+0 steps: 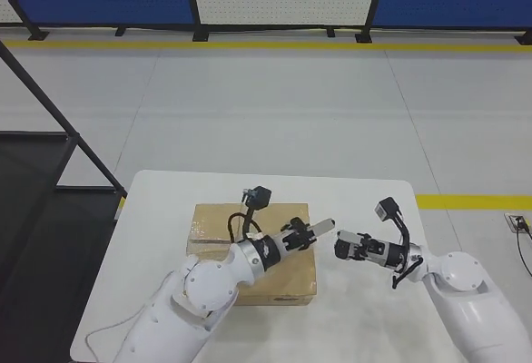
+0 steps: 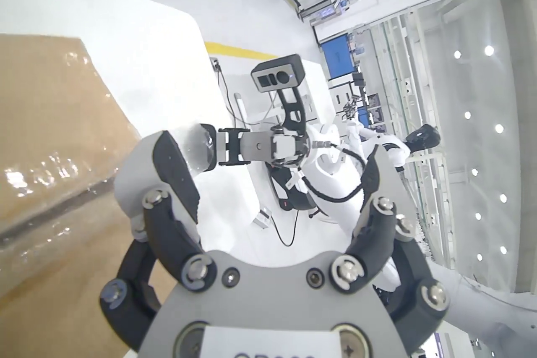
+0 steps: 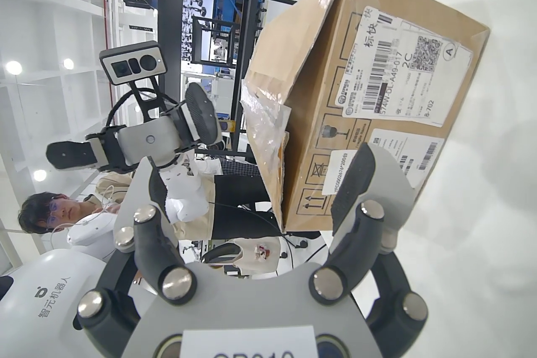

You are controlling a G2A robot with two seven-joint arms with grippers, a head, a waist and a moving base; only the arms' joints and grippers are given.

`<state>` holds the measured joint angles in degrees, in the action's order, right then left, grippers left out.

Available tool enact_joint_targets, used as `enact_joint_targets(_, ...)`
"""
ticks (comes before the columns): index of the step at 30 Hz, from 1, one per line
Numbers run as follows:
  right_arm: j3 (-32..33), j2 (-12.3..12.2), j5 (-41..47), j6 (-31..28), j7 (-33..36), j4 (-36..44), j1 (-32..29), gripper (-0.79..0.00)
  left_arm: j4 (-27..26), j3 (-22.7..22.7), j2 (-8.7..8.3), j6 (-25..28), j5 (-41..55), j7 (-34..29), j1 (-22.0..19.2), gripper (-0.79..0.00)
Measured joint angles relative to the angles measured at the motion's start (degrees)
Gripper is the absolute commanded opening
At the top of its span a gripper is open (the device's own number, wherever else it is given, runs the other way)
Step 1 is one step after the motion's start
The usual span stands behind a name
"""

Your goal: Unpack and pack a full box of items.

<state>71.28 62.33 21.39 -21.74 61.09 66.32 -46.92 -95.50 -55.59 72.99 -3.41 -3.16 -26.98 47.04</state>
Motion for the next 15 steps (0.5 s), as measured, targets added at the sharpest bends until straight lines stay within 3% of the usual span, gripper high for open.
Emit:
enact_joint_targets(10,6.66,-1.26,4.23,-5.8,-1.52,6.36,-3.92,0.0,-8.76,-21.16,-3.26,3.86,2.72,0.56,11.32,0.0)
enact_joint_targets(15,4.35,-1.37,-0.04,1.33,-0.27,12.69,-2.87,0.0,-9.72,-30.88,-4.54,6.97,4.27,-1.98,18.09,0.0)
